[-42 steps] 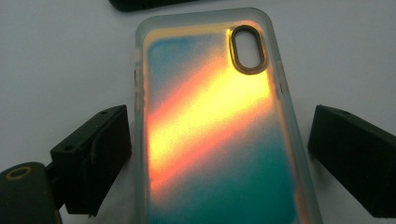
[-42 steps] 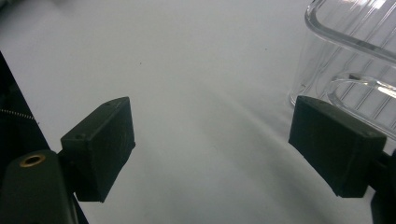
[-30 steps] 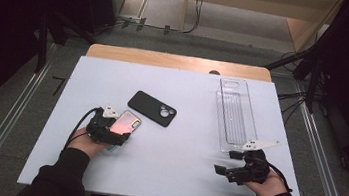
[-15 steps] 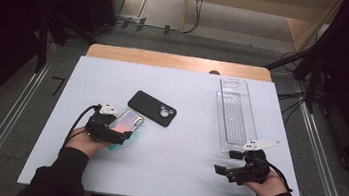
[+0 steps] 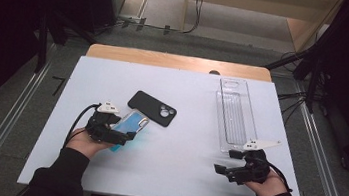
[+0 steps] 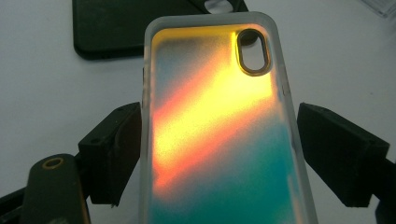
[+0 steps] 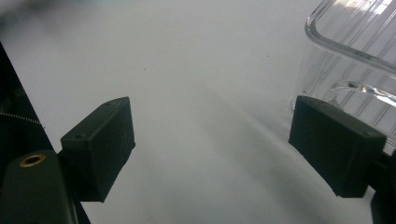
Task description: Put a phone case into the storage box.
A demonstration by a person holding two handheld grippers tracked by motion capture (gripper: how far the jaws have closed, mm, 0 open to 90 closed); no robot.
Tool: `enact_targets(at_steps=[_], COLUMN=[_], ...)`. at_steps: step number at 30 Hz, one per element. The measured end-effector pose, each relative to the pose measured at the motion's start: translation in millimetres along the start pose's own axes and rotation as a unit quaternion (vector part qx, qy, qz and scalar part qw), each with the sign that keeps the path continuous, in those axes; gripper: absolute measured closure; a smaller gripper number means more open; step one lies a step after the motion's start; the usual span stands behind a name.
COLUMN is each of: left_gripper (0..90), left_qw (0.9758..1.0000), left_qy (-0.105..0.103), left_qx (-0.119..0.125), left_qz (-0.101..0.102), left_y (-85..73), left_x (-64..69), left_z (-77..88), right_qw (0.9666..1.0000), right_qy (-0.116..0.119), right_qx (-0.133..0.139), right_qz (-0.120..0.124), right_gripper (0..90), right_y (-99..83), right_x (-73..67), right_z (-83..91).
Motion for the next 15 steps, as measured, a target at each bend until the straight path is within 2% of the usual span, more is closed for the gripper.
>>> enact_targets(at_steps=[9,15], left_gripper=[16.7,16.7], left_qw=[0.9993,0.9987], left_qy=[-0.036,-0.045], left_qx=[0.012,0.025], left_qz=[0.003,-0.001], left_y=[7.8,13.8], left_x=[15.2,27.2], left_z=[3.7,2.0], right_qw=[0.9999,0.9998], right_qy=[0.007,0.012], right_qx=[0.009,0.017], right_qz=[-0.004,-0.002], right_gripper=[12.4,12.4], right_y=[2.3,5.8], right_x=[-2.6,-7.4], right_z=[1.1,-0.1])
Point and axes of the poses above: each handheld gripper's, and its own axes: z roughly backward along the jaws, y roughly out of its top, x roughly to its right, the point moved 6 cm from there along -z, roughly forward along the jaws, and after that the axes turned 2 degrees about -x, right-handed, at the moved point
